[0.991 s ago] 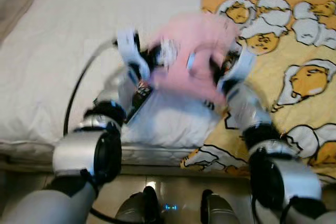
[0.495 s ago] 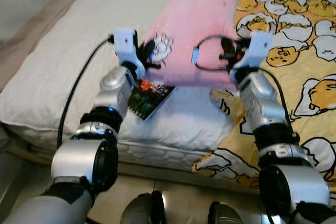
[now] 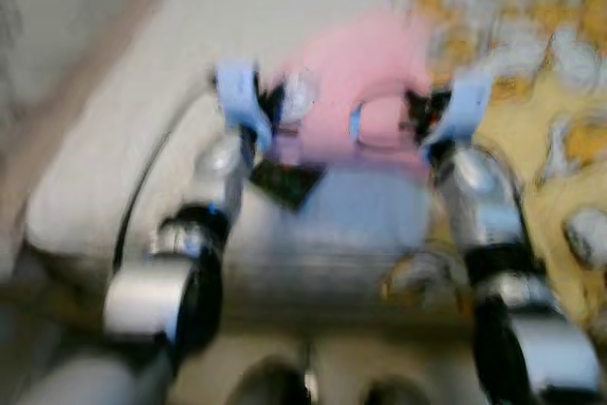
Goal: Clean up the room
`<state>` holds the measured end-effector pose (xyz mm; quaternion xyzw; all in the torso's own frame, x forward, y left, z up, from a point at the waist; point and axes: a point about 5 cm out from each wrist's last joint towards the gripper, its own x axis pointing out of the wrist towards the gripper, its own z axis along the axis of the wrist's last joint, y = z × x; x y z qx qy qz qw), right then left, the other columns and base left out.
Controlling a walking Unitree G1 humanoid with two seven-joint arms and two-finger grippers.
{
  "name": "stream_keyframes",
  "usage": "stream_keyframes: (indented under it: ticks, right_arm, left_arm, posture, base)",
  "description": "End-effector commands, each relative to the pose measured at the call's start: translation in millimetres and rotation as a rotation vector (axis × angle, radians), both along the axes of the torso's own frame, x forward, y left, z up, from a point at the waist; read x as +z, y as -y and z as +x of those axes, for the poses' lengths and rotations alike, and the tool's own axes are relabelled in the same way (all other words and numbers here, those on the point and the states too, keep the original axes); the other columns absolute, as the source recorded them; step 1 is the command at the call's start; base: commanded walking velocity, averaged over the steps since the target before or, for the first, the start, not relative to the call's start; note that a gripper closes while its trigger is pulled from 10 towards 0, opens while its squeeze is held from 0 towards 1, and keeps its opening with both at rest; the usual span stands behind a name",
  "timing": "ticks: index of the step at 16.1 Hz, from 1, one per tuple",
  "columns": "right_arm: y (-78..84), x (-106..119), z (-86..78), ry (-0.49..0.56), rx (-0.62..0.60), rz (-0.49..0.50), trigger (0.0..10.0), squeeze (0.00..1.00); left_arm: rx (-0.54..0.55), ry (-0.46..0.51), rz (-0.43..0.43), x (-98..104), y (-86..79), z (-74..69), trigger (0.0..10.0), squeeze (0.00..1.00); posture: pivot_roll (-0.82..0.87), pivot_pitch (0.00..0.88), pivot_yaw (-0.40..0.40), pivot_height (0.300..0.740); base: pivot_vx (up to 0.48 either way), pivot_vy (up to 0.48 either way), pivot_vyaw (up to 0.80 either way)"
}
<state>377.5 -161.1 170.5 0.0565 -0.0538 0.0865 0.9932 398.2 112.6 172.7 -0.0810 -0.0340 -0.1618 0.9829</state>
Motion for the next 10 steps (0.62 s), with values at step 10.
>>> stream_keyframes:
  ticks: [10]
  right_arm:
    - [1.7, 10, 4.0, 0.036, 0.013, -0.076, 10.0, 0.0]
  left_arm:
    - [0.079, 0.036, -0.023, 4, -4.3, -0.1, 10.0, 0.0]
  posture:
    - [-0.19, 0.0, 0.081, 0.74]
  base:
    - [0.0, 0.48, 0.48]
